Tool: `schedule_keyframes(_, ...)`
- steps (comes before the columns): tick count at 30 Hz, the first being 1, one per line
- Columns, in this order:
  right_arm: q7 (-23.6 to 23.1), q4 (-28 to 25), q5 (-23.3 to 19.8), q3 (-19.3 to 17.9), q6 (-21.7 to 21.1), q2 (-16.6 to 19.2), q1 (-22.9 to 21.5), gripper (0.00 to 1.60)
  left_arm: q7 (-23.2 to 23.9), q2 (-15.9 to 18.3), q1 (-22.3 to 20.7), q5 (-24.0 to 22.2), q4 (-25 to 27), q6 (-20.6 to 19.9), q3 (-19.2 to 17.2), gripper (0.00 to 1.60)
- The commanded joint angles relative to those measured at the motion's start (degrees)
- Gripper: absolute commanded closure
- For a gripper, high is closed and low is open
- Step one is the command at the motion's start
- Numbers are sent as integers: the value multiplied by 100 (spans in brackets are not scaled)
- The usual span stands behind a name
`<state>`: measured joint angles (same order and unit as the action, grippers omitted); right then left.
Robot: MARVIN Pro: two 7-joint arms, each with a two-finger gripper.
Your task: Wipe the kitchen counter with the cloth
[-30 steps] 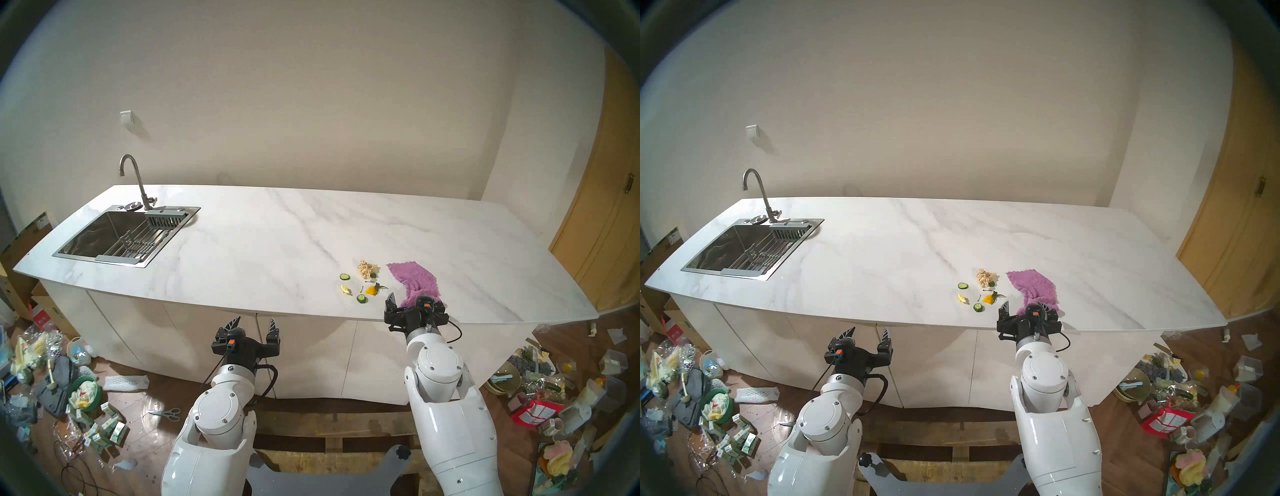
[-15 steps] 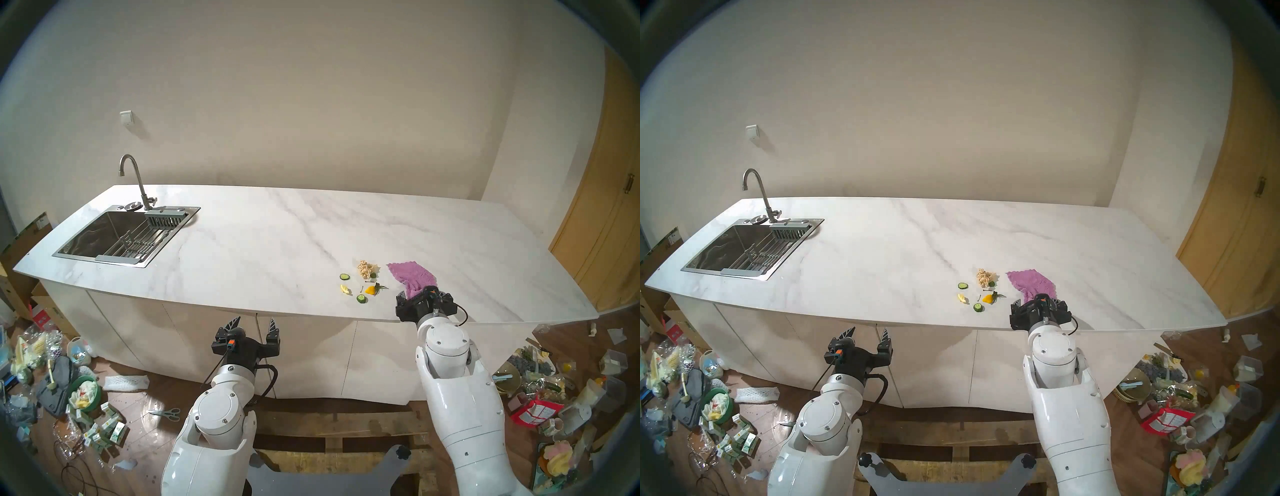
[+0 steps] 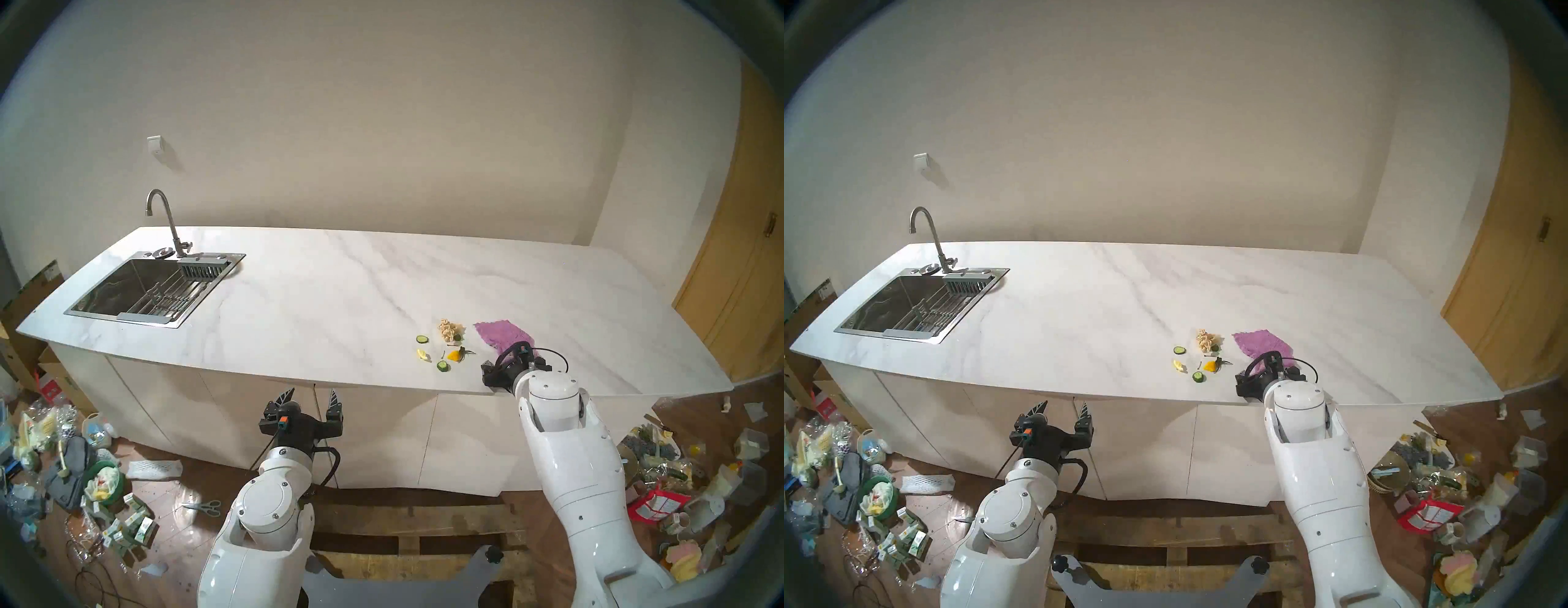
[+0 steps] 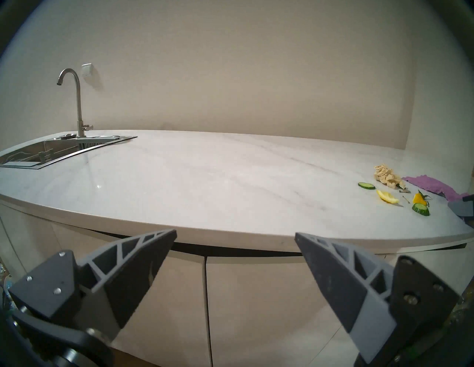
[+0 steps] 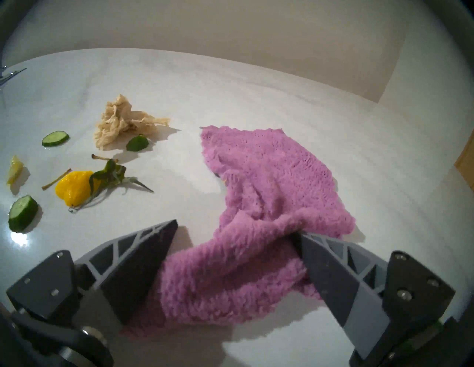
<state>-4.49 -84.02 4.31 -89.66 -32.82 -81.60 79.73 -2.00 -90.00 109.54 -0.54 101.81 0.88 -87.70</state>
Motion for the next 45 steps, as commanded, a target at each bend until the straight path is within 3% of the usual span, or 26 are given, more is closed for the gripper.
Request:
schedule_keyframes(1, -96, 595, 142, 102, -338, 214, -510, 2, 23, 8, -27, -8, 149, 26, 7, 0)
schedule_keyframes(2, -202, 684, 181, 183, -353, 296, -545, 85, 23, 8, -26, -8, 150, 26, 7, 0)
schedule_keyframes(3, -202, 684, 181, 183, -353, 296, -545, 85, 23, 8, -26, -8, 150, 26, 7, 0)
schedule_keyframes(5, -283, 663, 319, 370, -311, 412, -438, 160, 23, 8, -26, -8, 151, 25, 8, 0)
schedule_keyframes(10, -166, 498, 340, 354, -48, 346, -208, 160, 23, 9, -26, -8, 151, 25, 8, 0)
schedule_keyframes(15, 199, -200, 405, 223, 387, 264, 35, 160, 22, 9, -27, -8, 150, 26, 8, 0)
schedule_keyframes(21, 234, -495, 439, 181, 509, 357, -29, 160, 18, 7, -33, -5, 139, 30, 8, 0)
schedule_keyframes(33, 479, -1410, 582, 2, 952, 493, 620, 160, 19, 9, -29, -8, 146, 28, 9, 0)
schedule_keyframes(37, 468, -1666, 614, -50, 1163, 595, 705, 160, 17, 8, -32, -6, 141, 30, 9, 0)
schedule_keyframes(45, 250, -2067, 562, -128, 1125, 749, 845, 160, 19, 9, -29, -8, 145, 28, 9, 0)
